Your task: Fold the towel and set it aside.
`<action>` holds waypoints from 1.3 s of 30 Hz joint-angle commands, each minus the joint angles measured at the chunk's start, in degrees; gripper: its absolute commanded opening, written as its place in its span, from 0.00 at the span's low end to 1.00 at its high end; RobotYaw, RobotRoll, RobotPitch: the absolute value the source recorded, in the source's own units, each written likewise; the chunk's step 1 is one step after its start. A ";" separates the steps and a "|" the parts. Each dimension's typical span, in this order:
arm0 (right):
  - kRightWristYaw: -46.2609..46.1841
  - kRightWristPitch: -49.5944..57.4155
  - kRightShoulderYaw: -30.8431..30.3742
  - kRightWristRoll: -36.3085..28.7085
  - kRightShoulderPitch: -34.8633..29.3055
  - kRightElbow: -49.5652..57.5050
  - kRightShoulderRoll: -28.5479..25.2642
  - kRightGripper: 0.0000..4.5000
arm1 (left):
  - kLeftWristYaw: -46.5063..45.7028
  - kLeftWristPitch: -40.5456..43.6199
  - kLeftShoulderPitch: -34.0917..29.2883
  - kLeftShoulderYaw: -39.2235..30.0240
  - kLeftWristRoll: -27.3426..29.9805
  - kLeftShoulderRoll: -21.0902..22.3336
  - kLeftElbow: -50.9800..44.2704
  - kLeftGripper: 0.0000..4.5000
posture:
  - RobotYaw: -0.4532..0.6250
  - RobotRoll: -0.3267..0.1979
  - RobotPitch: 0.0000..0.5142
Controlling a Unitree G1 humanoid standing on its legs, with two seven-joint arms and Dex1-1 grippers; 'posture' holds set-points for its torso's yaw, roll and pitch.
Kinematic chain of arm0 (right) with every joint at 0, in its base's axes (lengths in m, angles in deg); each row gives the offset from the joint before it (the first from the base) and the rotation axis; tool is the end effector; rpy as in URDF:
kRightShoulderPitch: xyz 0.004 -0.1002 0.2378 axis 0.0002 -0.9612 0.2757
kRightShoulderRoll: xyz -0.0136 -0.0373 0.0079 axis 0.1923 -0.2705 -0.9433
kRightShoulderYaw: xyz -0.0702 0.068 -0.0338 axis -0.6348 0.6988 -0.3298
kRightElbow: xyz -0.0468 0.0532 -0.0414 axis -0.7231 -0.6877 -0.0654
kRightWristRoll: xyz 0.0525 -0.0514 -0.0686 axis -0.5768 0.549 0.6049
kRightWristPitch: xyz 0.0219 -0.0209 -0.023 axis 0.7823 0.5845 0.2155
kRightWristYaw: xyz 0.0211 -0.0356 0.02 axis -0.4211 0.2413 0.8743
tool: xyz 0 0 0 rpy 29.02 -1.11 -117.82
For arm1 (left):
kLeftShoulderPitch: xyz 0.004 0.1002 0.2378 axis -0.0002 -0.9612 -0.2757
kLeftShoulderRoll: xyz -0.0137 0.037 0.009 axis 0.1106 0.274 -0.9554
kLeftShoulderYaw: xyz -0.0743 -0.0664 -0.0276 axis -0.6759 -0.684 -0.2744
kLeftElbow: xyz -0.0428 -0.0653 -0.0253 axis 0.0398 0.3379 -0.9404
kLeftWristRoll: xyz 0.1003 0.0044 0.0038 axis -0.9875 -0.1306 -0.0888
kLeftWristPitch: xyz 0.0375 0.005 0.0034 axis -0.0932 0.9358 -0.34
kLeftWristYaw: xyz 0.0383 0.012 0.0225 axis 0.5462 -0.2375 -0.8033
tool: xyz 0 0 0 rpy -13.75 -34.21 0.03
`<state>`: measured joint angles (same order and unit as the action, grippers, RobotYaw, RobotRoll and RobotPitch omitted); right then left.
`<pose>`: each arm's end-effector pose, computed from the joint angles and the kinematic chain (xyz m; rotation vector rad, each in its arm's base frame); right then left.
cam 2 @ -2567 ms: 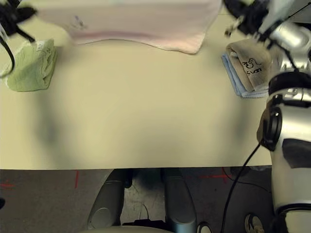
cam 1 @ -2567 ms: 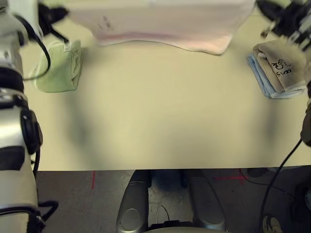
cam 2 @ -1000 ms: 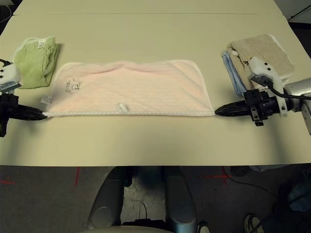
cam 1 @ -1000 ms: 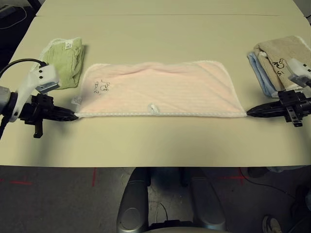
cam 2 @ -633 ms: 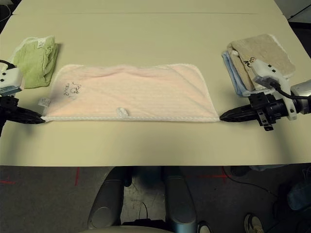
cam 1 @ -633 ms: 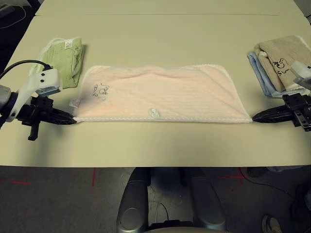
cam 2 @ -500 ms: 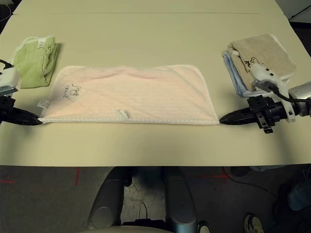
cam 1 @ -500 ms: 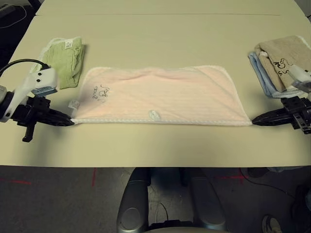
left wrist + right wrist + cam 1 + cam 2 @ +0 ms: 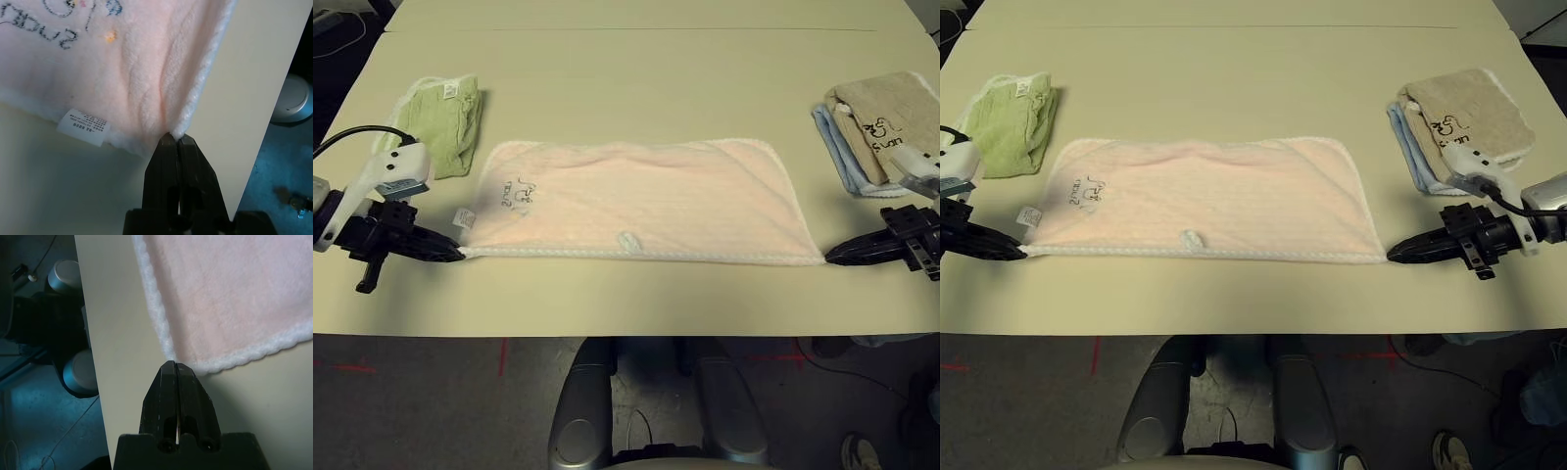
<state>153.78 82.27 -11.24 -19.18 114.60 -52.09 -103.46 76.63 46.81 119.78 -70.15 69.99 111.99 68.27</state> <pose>0.2667 -0.3304 0.2285 -0.4272 0.6152 1.3301 0.2413 0.3541 0.2813 0.6484 0.8072 -1.0466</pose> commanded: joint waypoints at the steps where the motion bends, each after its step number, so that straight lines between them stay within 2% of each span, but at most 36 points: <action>1: 0.09 0.72 -1.00 3.74 2.53 -3.39 2.26 0.00 | 0.33 -1.47 3.52 0.97 -5.40 -2.08 5.19 0.01 | 0.47 0.62 0.59; 8: 0.09 0.09 -0.83 8.29 9.06 -9.02 5.91 0.00 | 0.33 -2.75 11.19 3.13 -7.49 -4.74 10.08 0.01 | 0.47 0.62 0.59; 15: 0.09 -0.35 0.34 11.06 12.33 -11.75 8.15 0.00 | 0.33 -5.02 16.15 5.45 -8.34 -5.99 15.10 0.01 | 0.47 0.62 0.58; 19: 0.09 -0.08 2.85 12.85 14.82 -15.49 10.33 0.00 | 0.33 -8.02 20.10 5.37 -10.57 -8.03 21.00 0.01 | 0.47 0.62 0.57; 26: -3.49 -6.60 7.17 15.82 18.75 -24.06 14.45 0.00 | -1.65 -12.67 29.62 2.25 -16.12 -13.52 34.21 0.01 | 0.47 0.62 0.57; 32: -9.73 -7.03 12.03 16.29 21.17 -28.71 18.30 0.00 | -4.38 -13.29 31.37 -0.36 -18.46 -15.86 36.87 0.01 | 0.46 0.62 0.57; 39: -14.28 -12.29 13.85 19.15 23.61 -33.81 19.75 0.00 | -10.23 -12.84 33.79 -2.67 -20.37 -18.95 35.60 0.01 | 0.46 0.62 0.57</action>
<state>140.52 70.80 0.95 -1.38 138.58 -83.84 -82.98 67.81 33.69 153.19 -72.22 51.39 92.50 103.76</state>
